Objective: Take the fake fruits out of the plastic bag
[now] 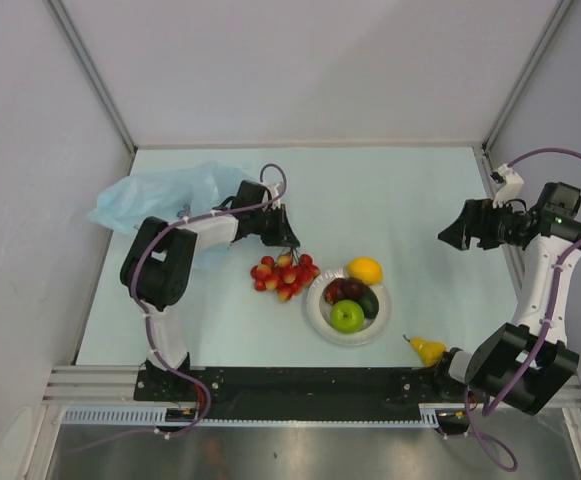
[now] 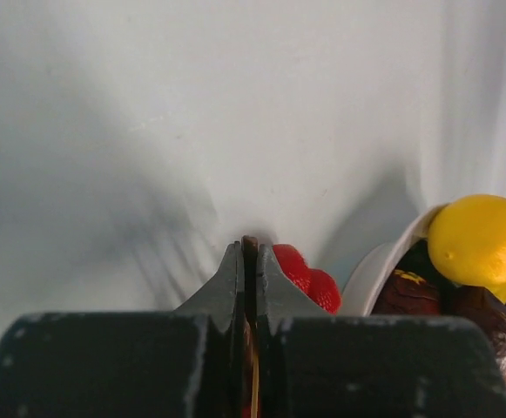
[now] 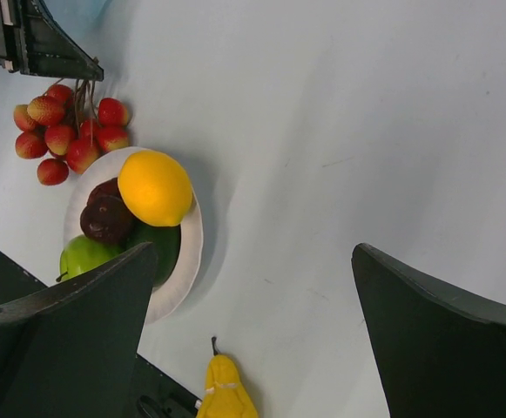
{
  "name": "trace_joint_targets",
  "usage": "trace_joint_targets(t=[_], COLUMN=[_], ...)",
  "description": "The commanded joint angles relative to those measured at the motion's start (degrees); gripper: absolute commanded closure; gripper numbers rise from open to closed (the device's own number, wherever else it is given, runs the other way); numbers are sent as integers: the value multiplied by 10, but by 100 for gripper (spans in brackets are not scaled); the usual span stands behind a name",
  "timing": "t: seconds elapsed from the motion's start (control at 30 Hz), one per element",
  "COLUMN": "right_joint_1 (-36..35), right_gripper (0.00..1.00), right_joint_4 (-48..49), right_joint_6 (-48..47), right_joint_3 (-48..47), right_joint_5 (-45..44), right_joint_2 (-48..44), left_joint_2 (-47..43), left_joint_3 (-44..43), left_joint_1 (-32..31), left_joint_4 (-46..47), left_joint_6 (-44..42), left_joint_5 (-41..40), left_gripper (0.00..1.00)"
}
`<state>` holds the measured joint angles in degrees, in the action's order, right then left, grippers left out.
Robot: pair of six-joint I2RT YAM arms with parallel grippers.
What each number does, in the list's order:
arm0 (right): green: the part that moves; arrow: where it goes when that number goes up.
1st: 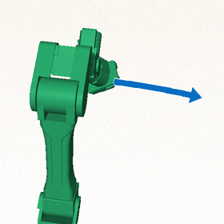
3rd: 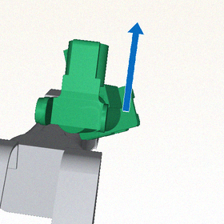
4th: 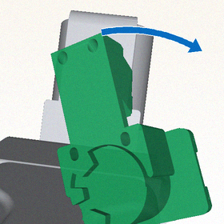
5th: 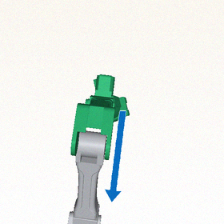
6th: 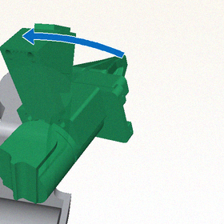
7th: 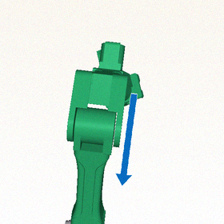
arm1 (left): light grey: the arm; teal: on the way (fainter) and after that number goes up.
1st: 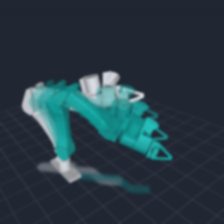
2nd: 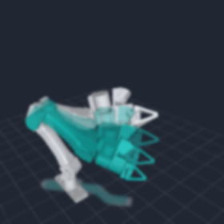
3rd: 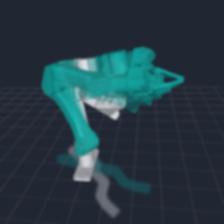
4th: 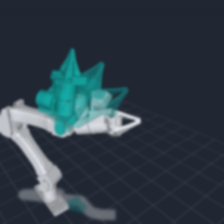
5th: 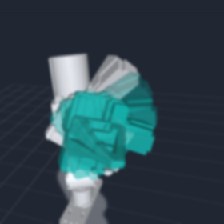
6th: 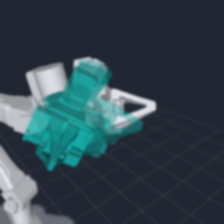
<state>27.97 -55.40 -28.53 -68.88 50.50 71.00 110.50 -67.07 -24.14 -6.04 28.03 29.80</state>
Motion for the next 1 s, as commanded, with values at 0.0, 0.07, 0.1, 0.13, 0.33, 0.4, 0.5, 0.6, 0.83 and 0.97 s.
trace_joint_targets(t=[0.0, 0.07, 0.1, 0.13, 0.33, 0.4, 0.5, 0.6, 0.83, 0.97], right_joint_1=[3, 2, 2, 1, -10, -12, -12, -12, -11, -9], right_gripper=[0, 0, 0, 0, 0, 0, 0, 0, 0, 0], right_joint_4=[5, 11, 13, 17, 29, 36, 46, 47, 42, 40], right_joint_6=[1, 3, 5, 8, 12, 17, 25, 26, 26, 24], right_joint_3=[7, 10, 11, 12, 14, 16, 18, 23, 39, 48], right_joint_5=[18, 23, 26, 28, 33, 36, 40, 44, 45, 44], right_joint_2=[-15, -14, -14, -13, -10, -10, -15, -20, -41, -53], left_joint_2=[-60, -95, -106, -131, -178, -192, -208, -195, -150, -106], left_joint_3=[-13, -11, -10, -5, -20, -23, -27, -84, -184, -248], left_joint_1=[-1, -1, -2, -6, -21, -27, -31, -59, -143, -166], left_joint_4=[25, 19, 17, 9, -106, -154, -166, -259, -428, -513], left_joint_6=[-4, -22, -26, -38, -161, -229, -279, -399, -613, -672], left_joint_5=[61, 81, 90, 109, 188, 186, 264, 327, 339, 365], left_gripper=[100, 100, 100, 100, 100, 100, 100, 100, 100, 100])
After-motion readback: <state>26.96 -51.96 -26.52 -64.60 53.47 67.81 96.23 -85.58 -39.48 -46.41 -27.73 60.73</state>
